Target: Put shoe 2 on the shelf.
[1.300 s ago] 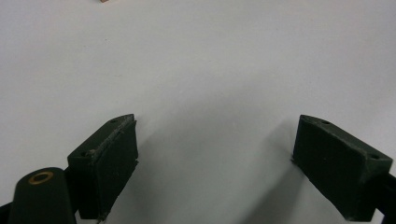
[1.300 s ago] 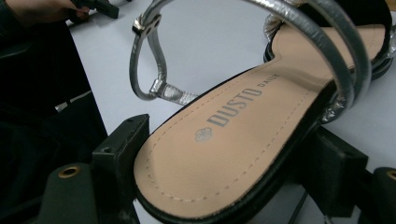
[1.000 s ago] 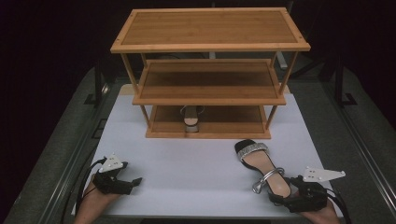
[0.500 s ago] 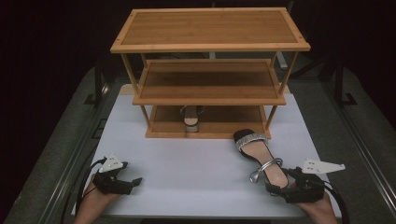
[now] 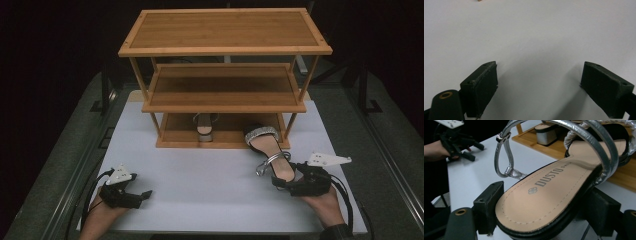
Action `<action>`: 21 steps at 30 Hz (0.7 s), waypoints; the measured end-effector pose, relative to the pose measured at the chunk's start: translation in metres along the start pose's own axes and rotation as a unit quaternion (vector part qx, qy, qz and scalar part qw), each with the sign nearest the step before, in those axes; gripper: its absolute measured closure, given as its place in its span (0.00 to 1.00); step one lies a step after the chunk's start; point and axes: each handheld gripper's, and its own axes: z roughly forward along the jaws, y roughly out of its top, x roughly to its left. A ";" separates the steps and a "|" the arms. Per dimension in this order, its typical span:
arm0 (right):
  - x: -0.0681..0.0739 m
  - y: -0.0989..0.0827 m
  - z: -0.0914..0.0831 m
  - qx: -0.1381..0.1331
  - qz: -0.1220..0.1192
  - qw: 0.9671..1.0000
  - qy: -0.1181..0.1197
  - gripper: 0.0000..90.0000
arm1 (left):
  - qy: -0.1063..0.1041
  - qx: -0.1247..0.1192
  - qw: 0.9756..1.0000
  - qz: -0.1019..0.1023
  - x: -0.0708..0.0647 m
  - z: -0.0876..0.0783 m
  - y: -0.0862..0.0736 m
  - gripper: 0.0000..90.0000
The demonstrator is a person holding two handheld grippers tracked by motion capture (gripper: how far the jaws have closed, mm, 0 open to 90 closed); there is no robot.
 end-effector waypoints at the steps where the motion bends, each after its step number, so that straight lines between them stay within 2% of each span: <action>1: -0.001 0.003 0.004 -0.001 -0.002 1.000 -0.003 0.26 | 0.000 0.000 1.000 0.000 0.000 0.000 0.000 0.14; 12: -0.013 0.027 0.041 -0.017 0.003 1.000 -0.026 0.26 | 0.000 -0.001 1.000 -0.001 0.000 0.000 0.000 0.14; 21: -0.022 0.045 0.081 -0.032 0.006 0.999 -0.040 0.26 | 0.001 -0.002 1.000 0.000 0.000 0.000 0.000 0.14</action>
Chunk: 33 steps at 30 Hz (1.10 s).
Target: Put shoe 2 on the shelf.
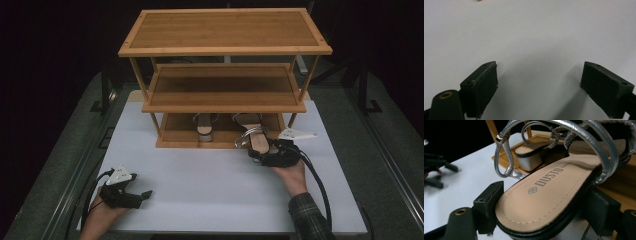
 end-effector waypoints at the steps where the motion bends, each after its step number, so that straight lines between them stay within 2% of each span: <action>1: -0.001 0.001 0.005 0.001 0.001 1.000 -0.004 0.26 | 0.000 0.000 1.000 0.000 0.000 0.000 0.000 0.14; 11: -0.018 0.006 0.046 -0.007 0.016 1.000 -0.021 0.26 | 0.000 0.000 1.000 0.001 0.000 0.000 0.000 0.14; 18: -0.026 0.010 0.070 0.005 0.025 0.999 -0.036 0.26 | 0.000 0.002 1.000 0.001 0.000 0.000 0.000 0.14; 19: -0.029 0.011 0.074 0.000 0.012 0.999 -0.038 0.26 | 0.000 0.002 1.000 0.000 0.000 0.000 0.000 0.14; 22: -0.031 0.014 0.081 -0.002 0.033 0.999 -0.037 0.26 | 0.000 0.002 1.000 0.000 0.000 0.000 0.000 0.14; 24: -0.030 0.016 0.085 0.007 0.050 0.998 -0.040 0.26 | 0.000 0.002 1.000 0.000 0.000 0.000 0.000 0.14; 29: -0.030 0.016 0.096 0.018 0.059 0.997 -0.043 0.26 | 0.000 0.002 1.000 0.000 0.000 0.000 0.000 0.14; 31: -0.033 0.015 0.100 0.017 0.073 0.996 -0.048 0.26 | 0.000 0.002 1.000 0.000 0.000 0.000 0.000 0.14; 33: -0.034 0.015 0.101 0.018 0.071 0.996 -0.048 0.26 | -0.001 0.002 1.000 0.000 0.000 0.000 0.000 0.14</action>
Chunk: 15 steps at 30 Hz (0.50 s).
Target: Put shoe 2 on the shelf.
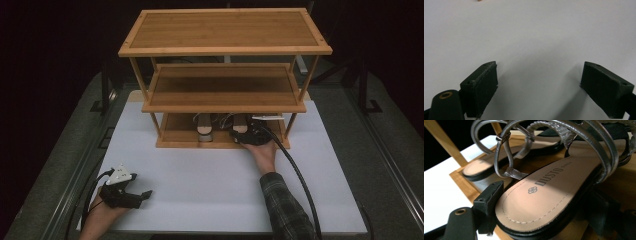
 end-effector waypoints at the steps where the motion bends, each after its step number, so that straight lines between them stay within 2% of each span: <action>1: -0.001 0.001 0.001 -0.001 0.007 1.000 0.002 0.26 | 0.000 0.000 1.000 0.000 0.000 0.000 0.000 0.14; 2: -0.004 0.002 0.003 -0.011 -0.005 1.000 -0.006 0.26 | 0.000 0.000 1.000 0.000 0.000 0.000 0.000 0.14; 5: -0.002 0.002 0.005 0.005 -0.007 1.000 -0.009 0.25 | 0.000 0.000 1.000 0.000 0.000 0.000 0.000 0.14; 8: -0.004 0.001 0.005 0.029 -0.014 0.999 -0.027 0.23 | 0.001 -0.001 1.000 0.000 0.000 0.000 0.000 0.14; 10: -0.004 0.000 0.000 0.032 -0.023 0.999 -0.024 0.23 | 0.001 -0.001 1.000 0.000 0.000 0.000 0.000 0.14; 15: -0.005 -0.002 -0.019 0.018 -0.042 0.999 -0.028 0.26 | 0.000 -0.001 1.000 0.000 0.000 0.000 0.000 0.14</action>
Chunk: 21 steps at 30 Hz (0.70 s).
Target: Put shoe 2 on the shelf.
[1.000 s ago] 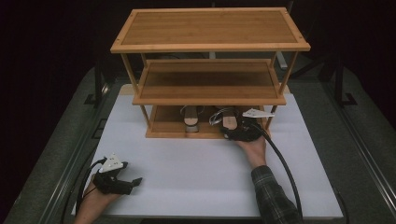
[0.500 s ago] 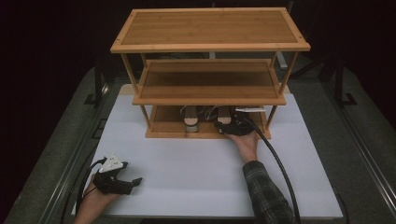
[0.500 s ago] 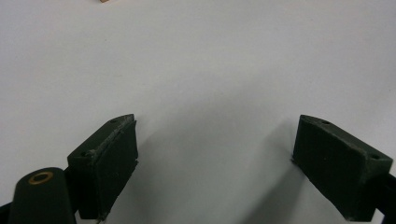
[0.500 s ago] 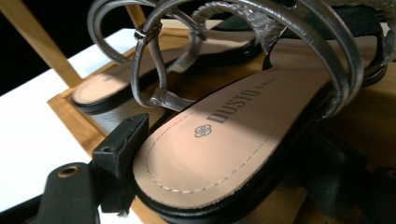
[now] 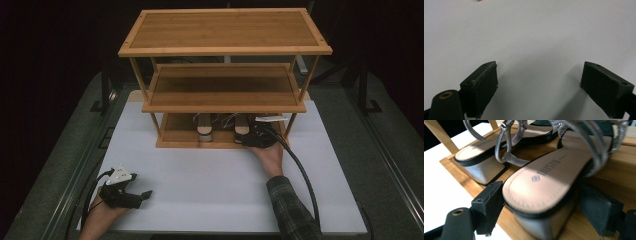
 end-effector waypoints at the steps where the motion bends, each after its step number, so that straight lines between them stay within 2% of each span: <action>1: 0.000 0.000 -0.003 0.001 0.000 1.000 0.004 0.28 | 0.000 0.000 1.000 0.000 0.000 0.000 0.000 0.14; 5: 0.004 0.001 -0.010 -0.001 -0.024 1.000 0.008 0.36 | 0.000 0.000 1.000 0.000 0.000 0.000 0.000 0.14; 11: 0.002 0.003 -0.004 0.000 -0.024 1.000 0.007 0.36 | 0.000 0.000 1.000 0.000 0.000 0.000 0.000 0.14; 12: 0.002 0.003 -0.001 0.009 -0.030 1.000 0.000 0.35 | 0.001 -0.001 1.000 0.000 0.000 0.000 0.000 0.14; 15: 0.001 0.002 0.000 0.002 -0.031 1.000 0.000 0.36 | 0.000 0.000 1.000 0.001 0.000 0.000 0.000 0.14; 17: 0.003 0.003 -0.002 0.005 -0.030 1.000 -0.005 0.34 | 0.000 0.000 1.000 0.000 0.000 0.000 0.000 0.14; 18: 0.004 0.004 -0.005 0.001 -0.029 1.000 0.002 0.32 | 0.000 -0.001 1.000 0.000 0.000 0.000 0.000 0.14; 21: 0.008 0.007 -0.012 0.007 -0.030 1.000 0.004 0.29 | 0.000 0.000 1.000 0.000 0.000 0.000 0.000 0.14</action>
